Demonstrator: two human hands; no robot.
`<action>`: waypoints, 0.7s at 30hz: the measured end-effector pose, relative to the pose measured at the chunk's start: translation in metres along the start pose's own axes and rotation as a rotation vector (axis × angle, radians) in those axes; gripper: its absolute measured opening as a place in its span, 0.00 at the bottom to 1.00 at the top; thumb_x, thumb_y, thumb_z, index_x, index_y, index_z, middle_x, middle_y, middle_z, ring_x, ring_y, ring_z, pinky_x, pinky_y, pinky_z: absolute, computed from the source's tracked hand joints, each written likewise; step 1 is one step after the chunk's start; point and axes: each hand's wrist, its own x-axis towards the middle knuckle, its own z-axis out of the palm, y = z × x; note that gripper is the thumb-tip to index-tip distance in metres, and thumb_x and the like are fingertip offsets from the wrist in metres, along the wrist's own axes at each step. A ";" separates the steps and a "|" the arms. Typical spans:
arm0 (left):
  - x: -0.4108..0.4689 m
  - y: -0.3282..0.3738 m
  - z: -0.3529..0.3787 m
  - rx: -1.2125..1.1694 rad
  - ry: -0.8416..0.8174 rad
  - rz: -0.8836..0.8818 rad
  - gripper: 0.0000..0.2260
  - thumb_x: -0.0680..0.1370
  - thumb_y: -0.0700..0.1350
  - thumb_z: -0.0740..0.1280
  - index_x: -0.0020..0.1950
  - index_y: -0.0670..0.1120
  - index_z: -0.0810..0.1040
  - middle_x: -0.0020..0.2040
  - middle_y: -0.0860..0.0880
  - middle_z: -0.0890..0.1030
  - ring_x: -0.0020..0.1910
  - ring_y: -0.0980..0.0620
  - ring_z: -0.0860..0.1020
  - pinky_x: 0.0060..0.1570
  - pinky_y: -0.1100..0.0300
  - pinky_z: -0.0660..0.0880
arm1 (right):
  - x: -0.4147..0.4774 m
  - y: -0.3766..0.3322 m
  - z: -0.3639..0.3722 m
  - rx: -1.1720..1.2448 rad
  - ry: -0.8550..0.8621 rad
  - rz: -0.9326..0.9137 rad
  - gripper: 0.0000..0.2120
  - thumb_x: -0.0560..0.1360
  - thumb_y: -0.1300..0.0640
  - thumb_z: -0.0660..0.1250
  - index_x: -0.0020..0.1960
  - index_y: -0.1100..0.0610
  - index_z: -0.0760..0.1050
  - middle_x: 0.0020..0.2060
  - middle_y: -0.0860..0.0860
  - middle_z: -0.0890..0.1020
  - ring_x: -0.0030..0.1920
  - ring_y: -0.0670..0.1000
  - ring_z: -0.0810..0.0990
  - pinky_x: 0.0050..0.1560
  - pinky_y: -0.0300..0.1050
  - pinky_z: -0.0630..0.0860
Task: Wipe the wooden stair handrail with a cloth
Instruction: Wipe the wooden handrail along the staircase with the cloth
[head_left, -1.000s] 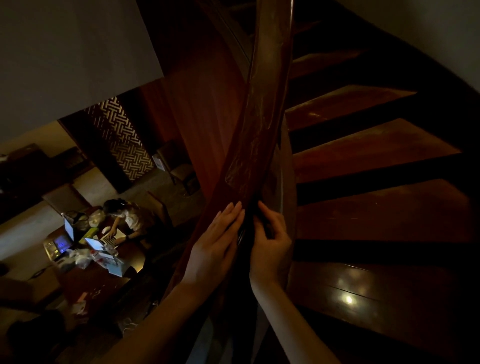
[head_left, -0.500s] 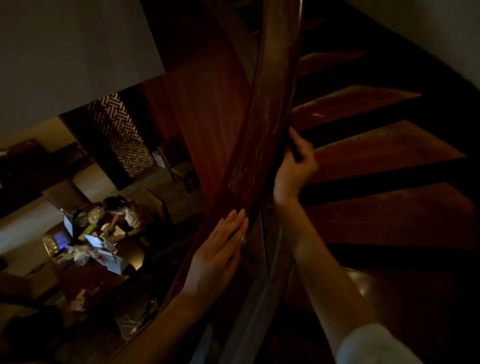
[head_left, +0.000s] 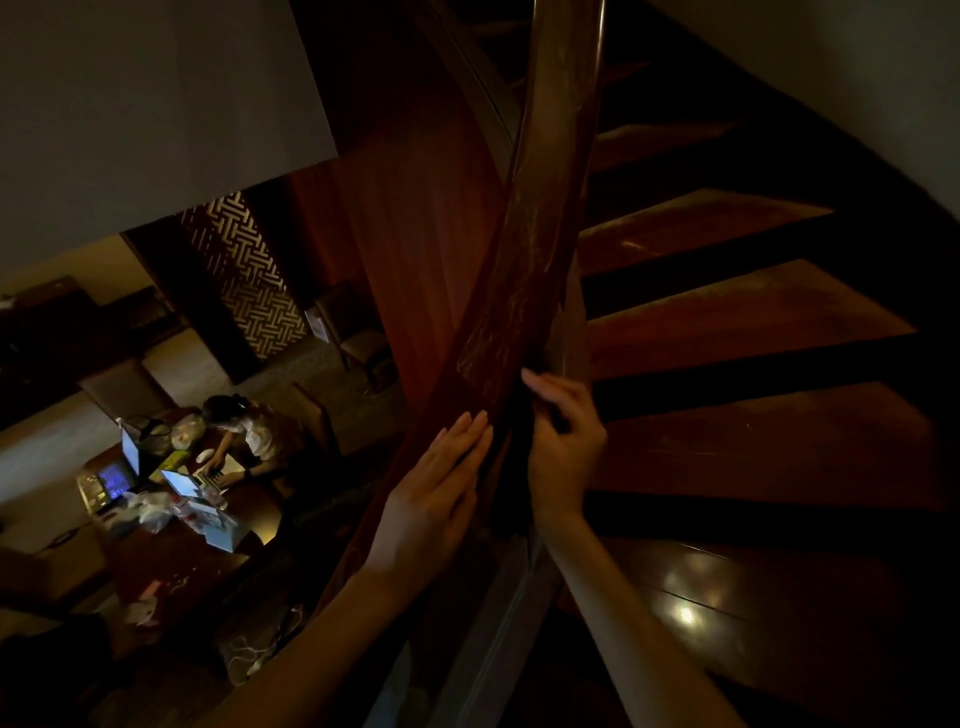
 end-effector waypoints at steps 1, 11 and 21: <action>0.000 0.000 0.000 -0.005 -0.003 -0.008 0.20 0.81 0.40 0.59 0.73 0.40 0.68 0.75 0.46 0.67 0.76 0.49 0.63 0.74 0.53 0.61 | -0.013 0.000 -0.005 0.025 -0.035 0.062 0.17 0.73 0.73 0.68 0.50 0.52 0.83 0.47 0.48 0.81 0.49 0.43 0.81 0.50 0.33 0.76; 0.002 0.017 -0.013 -0.445 0.115 -0.231 0.18 0.80 0.40 0.61 0.70 0.49 0.71 0.72 0.55 0.70 0.71 0.54 0.69 0.68 0.61 0.69 | -0.038 -0.050 -0.023 0.329 -0.303 0.363 0.16 0.76 0.67 0.68 0.49 0.47 0.84 0.48 0.51 0.85 0.51 0.52 0.84 0.46 0.39 0.79; 0.022 0.059 -0.034 -1.109 0.192 -0.581 0.16 0.84 0.42 0.46 0.69 0.59 0.58 0.65 0.64 0.67 0.62 0.75 0.69 0.55 0.78 0.68 | -0.024 -0.093 0.024 0.073 -0.247 0.130 0.15 0.73 0.66 0.72 0.55 0.53 0.77 0.43 0.42 0.81 0.46 0.45 0.82 0.47 0.38 0.78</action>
